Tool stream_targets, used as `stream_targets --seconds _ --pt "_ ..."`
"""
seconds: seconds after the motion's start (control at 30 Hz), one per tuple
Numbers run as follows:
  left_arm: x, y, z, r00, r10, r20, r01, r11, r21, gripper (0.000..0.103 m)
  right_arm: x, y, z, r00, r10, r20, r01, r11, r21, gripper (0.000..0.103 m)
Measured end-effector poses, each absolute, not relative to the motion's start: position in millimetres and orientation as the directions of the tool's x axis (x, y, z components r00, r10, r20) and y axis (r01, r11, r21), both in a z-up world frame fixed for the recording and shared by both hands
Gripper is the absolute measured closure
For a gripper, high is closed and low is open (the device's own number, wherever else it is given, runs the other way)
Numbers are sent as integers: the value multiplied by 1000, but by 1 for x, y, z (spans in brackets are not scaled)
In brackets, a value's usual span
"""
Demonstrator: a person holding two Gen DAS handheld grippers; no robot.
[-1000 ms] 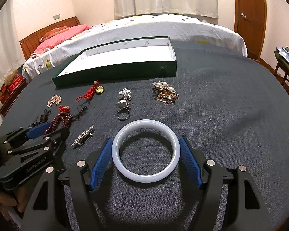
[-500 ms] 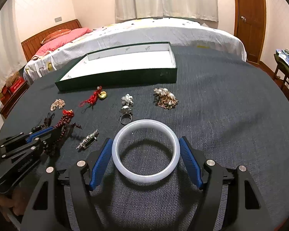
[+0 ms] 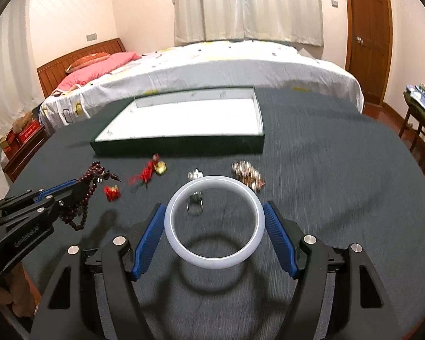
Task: Organize jewelry
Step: 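Carry the bangle and bead strand over the white box and lower both tools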
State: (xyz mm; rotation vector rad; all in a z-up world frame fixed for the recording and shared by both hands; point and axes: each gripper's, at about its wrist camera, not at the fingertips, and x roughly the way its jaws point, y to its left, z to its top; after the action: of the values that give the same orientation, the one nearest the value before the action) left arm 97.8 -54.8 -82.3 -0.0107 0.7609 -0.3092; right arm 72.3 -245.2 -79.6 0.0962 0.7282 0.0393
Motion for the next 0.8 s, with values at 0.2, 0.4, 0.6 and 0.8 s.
stream_targets --seconds 0.2,0.4,0.6,0.8 --pt "134 -61 -62 724 -281 -630 276 955 -109 92 114 -245 -60 778 73 -624 -19 995 93 35" --pt "197 -74 -50 761 -247 -600 267 962 -58 92 176 -245 -50 798 55 -600 -23 998 61 35" --pt "275 -77 -59 737 -211 -642 227 972 -58 92 259 -248 -57 773 60 -632 -18 997 72 35" --pt "341 -86 -75 678 -196 -708 209 975 -70 92 323 -253 -84 704 62 -707 4 996 91 35"
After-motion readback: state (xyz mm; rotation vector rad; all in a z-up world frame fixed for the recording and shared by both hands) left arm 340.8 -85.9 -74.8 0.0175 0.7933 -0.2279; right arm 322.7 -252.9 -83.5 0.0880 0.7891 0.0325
